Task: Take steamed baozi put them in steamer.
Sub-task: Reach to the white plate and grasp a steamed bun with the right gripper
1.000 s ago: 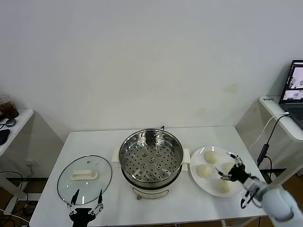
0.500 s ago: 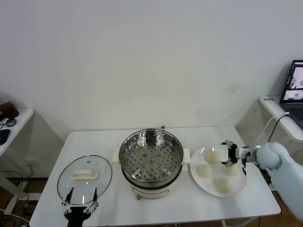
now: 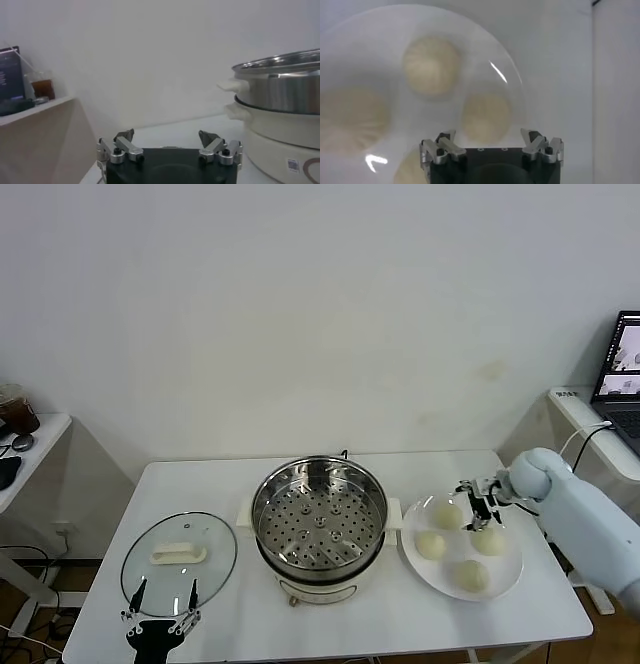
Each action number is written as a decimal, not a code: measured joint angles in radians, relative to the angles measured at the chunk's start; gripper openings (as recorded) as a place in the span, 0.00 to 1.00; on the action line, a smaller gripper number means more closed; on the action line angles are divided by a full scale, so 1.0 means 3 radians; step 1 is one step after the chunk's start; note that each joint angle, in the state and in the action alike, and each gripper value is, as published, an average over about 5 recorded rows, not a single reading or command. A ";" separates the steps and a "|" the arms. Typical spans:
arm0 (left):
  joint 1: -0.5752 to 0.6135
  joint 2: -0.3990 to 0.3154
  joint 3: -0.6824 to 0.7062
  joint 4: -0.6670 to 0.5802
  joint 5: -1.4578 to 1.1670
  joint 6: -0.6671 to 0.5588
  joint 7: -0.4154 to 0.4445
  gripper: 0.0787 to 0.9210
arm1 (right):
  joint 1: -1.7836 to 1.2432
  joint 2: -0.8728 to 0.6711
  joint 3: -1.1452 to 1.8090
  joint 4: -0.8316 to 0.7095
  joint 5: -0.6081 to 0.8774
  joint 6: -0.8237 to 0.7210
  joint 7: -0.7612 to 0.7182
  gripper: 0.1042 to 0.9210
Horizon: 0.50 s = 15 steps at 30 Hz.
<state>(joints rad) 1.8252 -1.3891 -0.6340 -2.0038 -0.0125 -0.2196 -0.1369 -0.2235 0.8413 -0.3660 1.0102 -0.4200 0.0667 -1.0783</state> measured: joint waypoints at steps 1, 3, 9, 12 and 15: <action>-0.0002 0.0000 -0.0006 0.0002 0.0006 -0.0003 0.0001 0.88 | 0.0029 0.0027 -0.0040 -0.0038 -0.0009 0.0007 -0.0006 0.88; -0.0010 0.0001 -0.0018 0.0007 0.0018 -0.0008 0.0001 0.88 | 0.0082 0.0076 -0.0113 -0.0107 -0.0031 0.0019 -0.0013 0.88; -0.0018 -0.0002 -0.0050 0.0012 0.0035 -0.0023 -0.0002 0.88 | 0.0189 0.0205 -0.0275 -0.0262 -0.0123 0.0046 -0.0019 0.87; -0.0017 -0.0005 -0.0062 0.0012 0.0045 -0.0031 -0.0007 0.88 | 0.0216 0.0251 -0.0336 -0.0311 -0.0163 0.0048 -0.0023 0.84; -0.0015 -0.0009 -0.0077 0.0010 0.0048 -0.0036 -0.0013 0.88 | 0.0237 0.0289 -0.0375 -0.0344 -0.0191 0.0048 -0.0019 0.79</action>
<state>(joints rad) 1.8208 -1.3917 -0.6572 -2.0007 0.0019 -0.2304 -0.1407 -0.1525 0.9279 -0.4784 0.9070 -0.4774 0.0810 -1.0840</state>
